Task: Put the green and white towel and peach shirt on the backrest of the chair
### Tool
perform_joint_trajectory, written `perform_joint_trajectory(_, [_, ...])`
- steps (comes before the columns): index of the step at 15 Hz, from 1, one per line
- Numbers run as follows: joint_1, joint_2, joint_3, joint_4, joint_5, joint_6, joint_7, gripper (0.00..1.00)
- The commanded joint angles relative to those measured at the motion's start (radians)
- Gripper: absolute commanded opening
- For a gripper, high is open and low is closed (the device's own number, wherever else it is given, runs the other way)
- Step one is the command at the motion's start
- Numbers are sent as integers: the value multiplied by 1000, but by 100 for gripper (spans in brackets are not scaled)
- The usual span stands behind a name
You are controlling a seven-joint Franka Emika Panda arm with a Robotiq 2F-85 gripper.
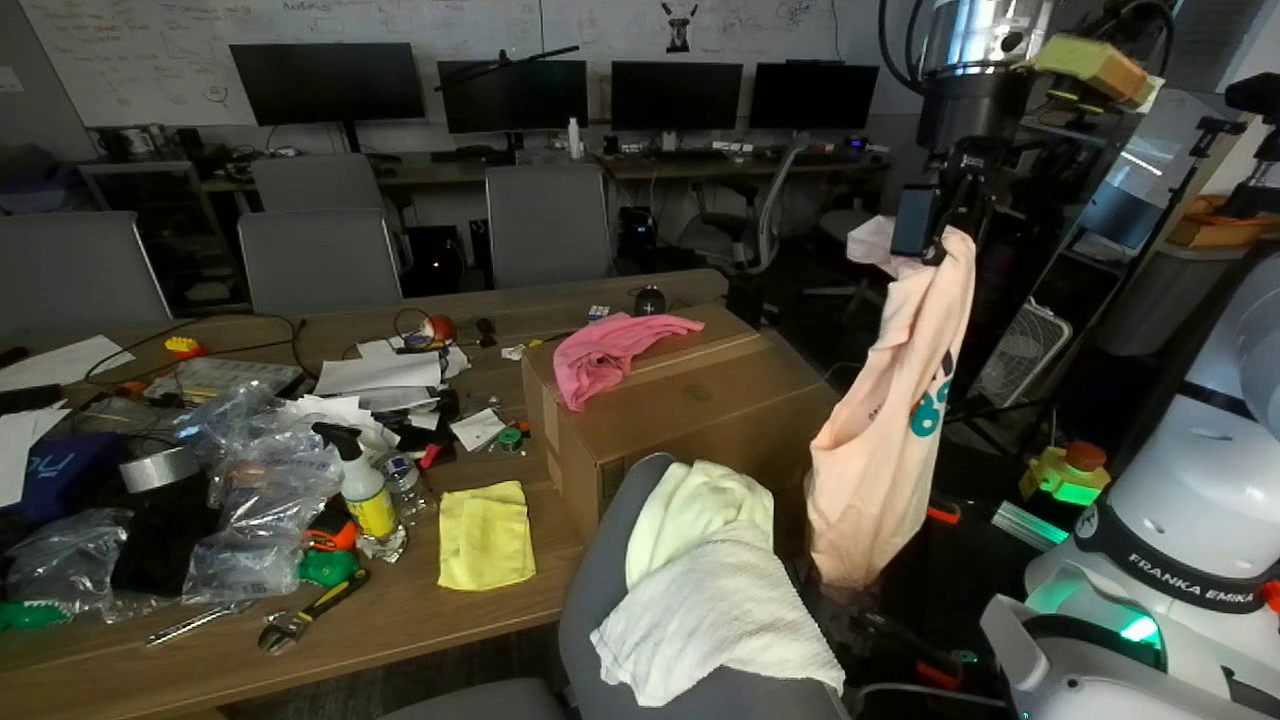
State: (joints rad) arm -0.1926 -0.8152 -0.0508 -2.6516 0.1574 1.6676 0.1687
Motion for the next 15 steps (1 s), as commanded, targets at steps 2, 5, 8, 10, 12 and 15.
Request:
perform_joint_trajectory(2, [102,54,98,108,-62,-55,-24,0])
perform_joint_trajectory(5, [170,117,162,186,-94,-55,-38,0])
perform_joint_trajectory(8, [222,207,208,271,-122,-66,-49,0])
perform_joint_trajectory(10, [249,273,226,319,-145,-75,-62,0])
perform_joint_trajectory(12, [272,343,239,363,-162,-89,-79,0])
perform_joint_trajectory(15, [305,455,255,432,-187,-124,-104,0])
